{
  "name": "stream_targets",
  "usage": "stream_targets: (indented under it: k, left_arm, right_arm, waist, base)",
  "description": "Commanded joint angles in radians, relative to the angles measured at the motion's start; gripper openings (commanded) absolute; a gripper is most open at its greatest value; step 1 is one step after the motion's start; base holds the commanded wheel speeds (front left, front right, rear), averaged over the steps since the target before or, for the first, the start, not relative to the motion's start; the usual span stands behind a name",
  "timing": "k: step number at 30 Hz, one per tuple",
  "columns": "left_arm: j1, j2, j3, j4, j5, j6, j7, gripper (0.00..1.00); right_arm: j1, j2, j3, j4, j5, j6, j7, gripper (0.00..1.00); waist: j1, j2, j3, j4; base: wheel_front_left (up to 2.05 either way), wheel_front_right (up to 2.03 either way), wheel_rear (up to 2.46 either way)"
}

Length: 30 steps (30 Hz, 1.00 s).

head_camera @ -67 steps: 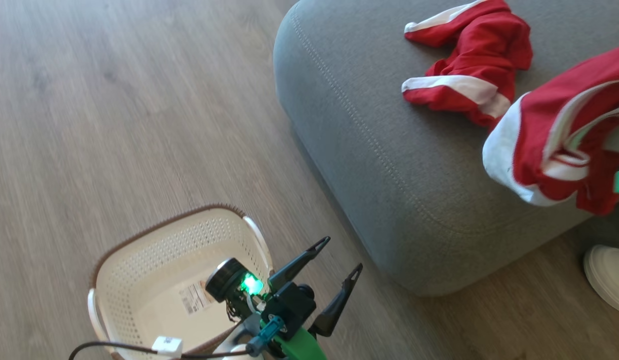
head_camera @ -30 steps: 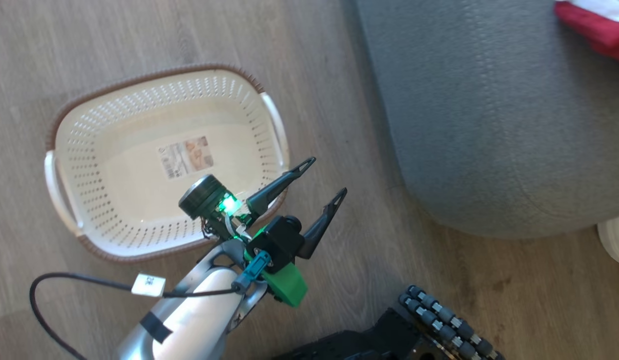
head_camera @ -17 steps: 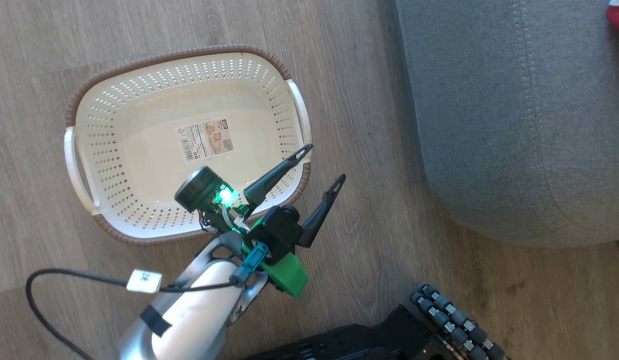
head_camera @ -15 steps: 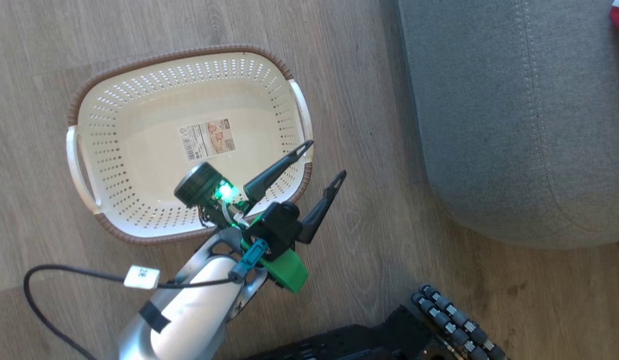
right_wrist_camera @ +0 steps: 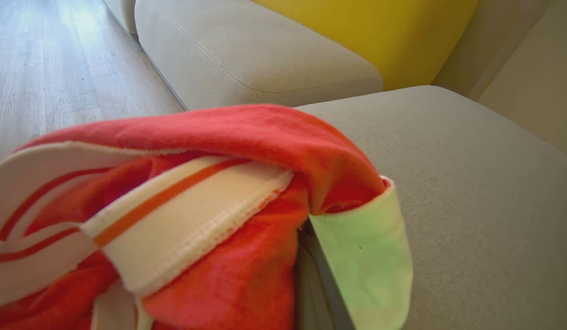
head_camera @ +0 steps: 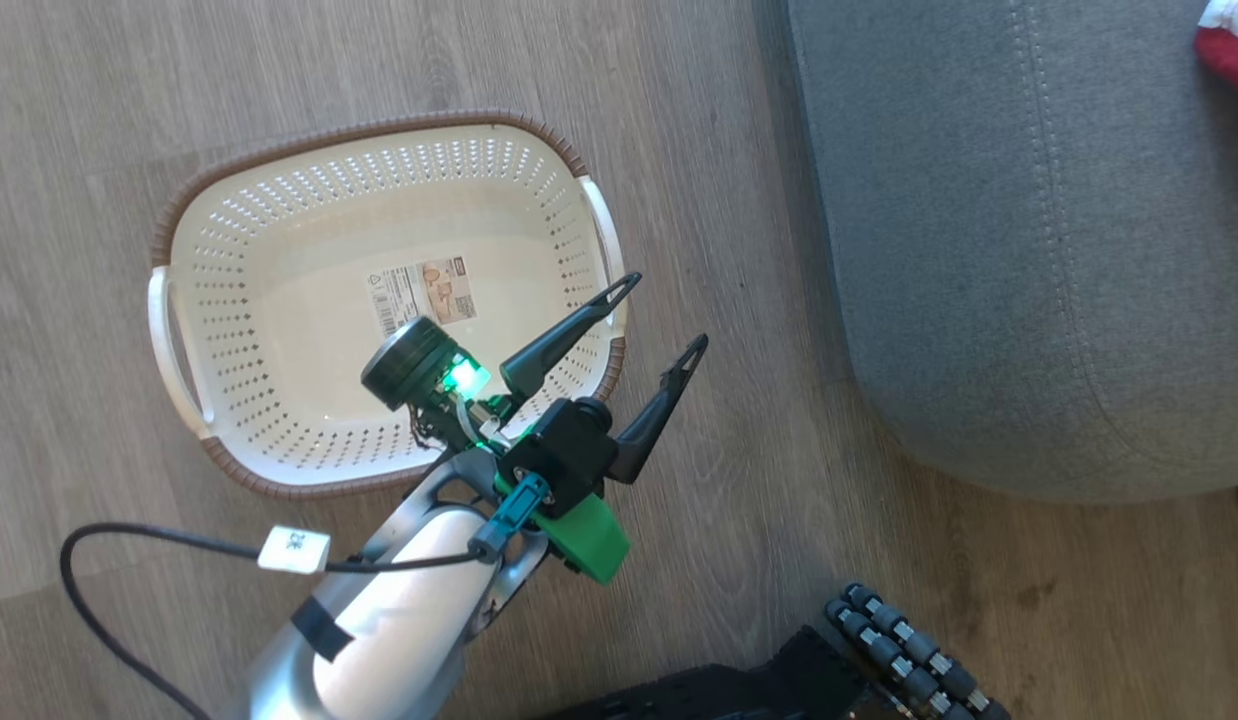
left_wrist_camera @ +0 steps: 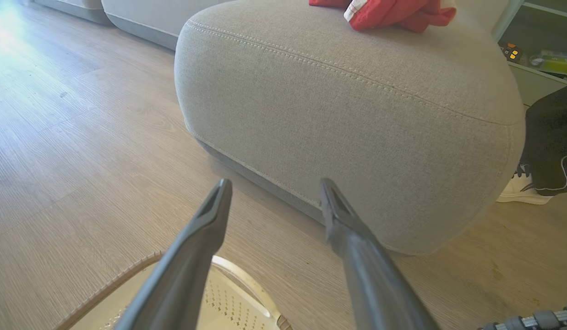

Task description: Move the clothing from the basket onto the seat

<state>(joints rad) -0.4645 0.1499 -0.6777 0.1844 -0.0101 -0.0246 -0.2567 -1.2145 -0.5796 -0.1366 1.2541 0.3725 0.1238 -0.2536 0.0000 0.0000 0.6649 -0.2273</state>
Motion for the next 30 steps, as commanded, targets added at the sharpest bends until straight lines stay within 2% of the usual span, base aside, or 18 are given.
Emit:
stream_targets:
  k: [1, 10, 16, 20, 22, 30]
  left_arm:
    - [0.023, -0.013, 0.017, -0.024, -0.004, -0.006, -0.005, 1.0]
    - [0.033, -0.047, 0.019, -0.012, -0.021, -0.015, -0.005, 1.0]
    - [0.069, -0.072, 0.042, -0.004, -0.037, -0.01, -0.005, 1.0]
    - [0.115, -0.085, 0.056, -0.008, -0.047, -0.008, -0.005, 1.0]
    - [0.142, -0.089, 0.065, -0.008, -0.045, -0.006, -0.005, 1.0]
    - [0.23, -0.094, 0.112, -0.005, -0.051, 0.001, -0.005, 1.0]
  right_arm:
    - [0.04, -0.032, 0.037, -0.023, 0.002, 0.007, 0.002, 1.0]
    - [0.088, -0.049, 0.164, -0.016, 0.007, 0.007, 0.059, 1.0]
    - [0.118, -0.092, 0.267, -0.039, 0.042, 0.007, 0.179, 1.0]
    - [0.133, -0.111, 0.33, -0.101, 0.092, 0.007, 0.209, 1.0]
    - [0.149, -0.118, 0.398, -0.157, 0.1, 0.007, 0.212, 1.0]
    - [0.187, -0.151, 0.563, -0.36, 0.25, 0.007, 0.14, 1.0]
  waist:
    - [0.0, 0.0, -0.011, -0.002]
    - [0.0, 0.0, -0.108, 0.006]
    - [0.0, 0.0, -0.243, 0.023]
    - [0.0, 0.0, -0.332, 0.025]
    - [0.0, 0.0, -0.369, 0.022]
    - [0.0, 0.0, -0.483, 0.026]
  base:
    - [0.0, 0.0, 0.0]
    - [0.0, 0.0, 0.0]
    - [0.0, 0.0, 0.0]
    - [0.0, 0.0, 0.0]
    - [0.0, 0.0, 0.0]
    - [0.0, 0.0, 0.0]
